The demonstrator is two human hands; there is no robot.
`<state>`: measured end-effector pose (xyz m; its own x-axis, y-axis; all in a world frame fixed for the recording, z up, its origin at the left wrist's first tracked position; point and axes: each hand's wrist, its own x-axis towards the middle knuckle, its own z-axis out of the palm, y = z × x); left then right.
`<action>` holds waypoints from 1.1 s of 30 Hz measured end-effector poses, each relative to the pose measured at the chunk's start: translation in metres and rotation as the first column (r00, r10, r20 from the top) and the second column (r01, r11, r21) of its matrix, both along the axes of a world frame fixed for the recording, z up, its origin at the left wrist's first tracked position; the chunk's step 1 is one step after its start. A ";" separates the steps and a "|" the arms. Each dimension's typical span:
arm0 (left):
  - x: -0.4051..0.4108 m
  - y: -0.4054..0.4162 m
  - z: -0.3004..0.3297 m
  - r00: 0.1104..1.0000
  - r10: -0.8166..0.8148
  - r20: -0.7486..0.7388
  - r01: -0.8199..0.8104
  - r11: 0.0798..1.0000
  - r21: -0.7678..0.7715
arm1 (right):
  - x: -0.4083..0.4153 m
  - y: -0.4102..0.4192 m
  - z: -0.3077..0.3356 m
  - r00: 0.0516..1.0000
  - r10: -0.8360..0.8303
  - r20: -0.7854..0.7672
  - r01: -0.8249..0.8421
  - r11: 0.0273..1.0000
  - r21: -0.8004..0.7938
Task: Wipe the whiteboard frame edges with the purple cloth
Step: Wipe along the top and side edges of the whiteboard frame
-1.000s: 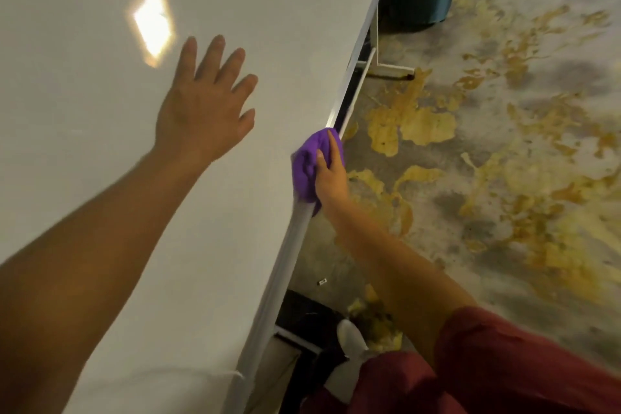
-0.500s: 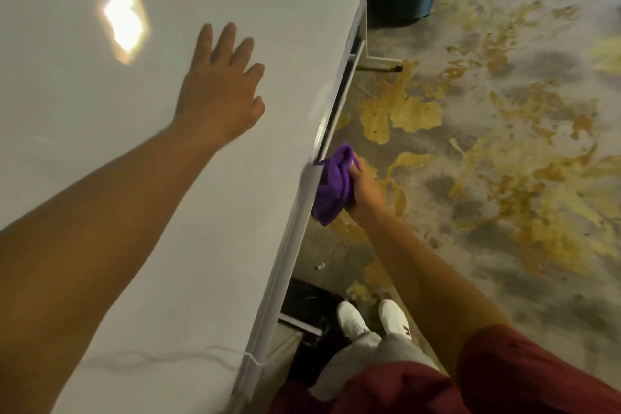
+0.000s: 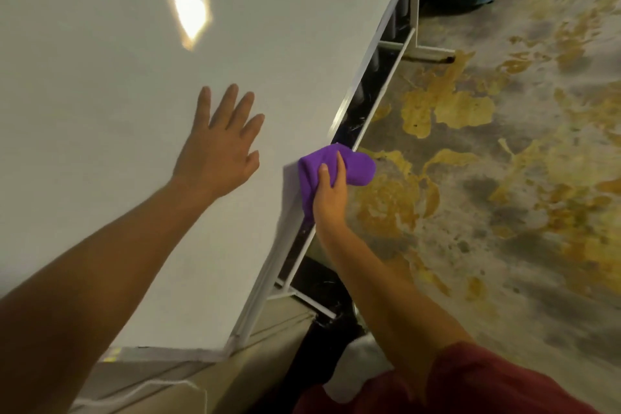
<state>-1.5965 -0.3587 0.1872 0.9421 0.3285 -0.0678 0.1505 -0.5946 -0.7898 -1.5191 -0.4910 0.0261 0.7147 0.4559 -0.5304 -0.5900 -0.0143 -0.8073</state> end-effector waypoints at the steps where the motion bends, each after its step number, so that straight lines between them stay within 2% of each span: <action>1: 0.003 -0.002 -0.001 1.000 0.016 0.018 -0.015 1.000 -0.016 | -0.011 -0.004 0.000 0.999 0.037 -0.003 -0.037 0.999 -0.003; 5: 0.009 -0.004 -0.008 0.994 0.041 0.105 -0.033 0.996 -0.077 | -0.050 -0.024 -0.001 0.993 0.121 -0.011 -0.121 0.992 0.020; 11: 0.003 0.004 -0.009 0.997 0.002 0.082 0.003 0.998 -0.057 | -0.107 -0.043 -0.001 0.972 0.210 -0.110 -0.205 0.977 0.055; 19: -0.019 0.007 -0.001 0.999 -0.053 -0.005 0.052 0.996 -0.074 | -0.177 -0.060 -0.002 0.964 0.248 -0.095 -0.252 0.967 -0.035; 25: -0.082 -0.011 -0.003 0.998 -0.068 -0.003 0.067 0.994 -0.081 | -0.241 -0.080 0.008 0.950 0.301 -0.084 -0.309 0.944 -0.118; 30: -0.089 -0.019 0.011 0.998 -0.052 0.030 0.057 0.980 -0.190 | -0.267 -0.092 0.009 0.904 0.405 -0.134 -0.423 0.893 -0.153; 33: -0.088 -0.026 0.016 0.998 -0.039 0.056 0.051 0.972 -0.229 | -0.251 -0.108 0.013 0.889 0.449 -0.089 -0.458 0.872 -0.172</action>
<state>-1.6847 -0.3850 0.2029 0.9598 0.2664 -0.0880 0.1558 -0.7667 -0.6228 -1.7706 -0.5995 0.0388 0.4260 0.6158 -0.6628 -0.5185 -0.4341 -0.7367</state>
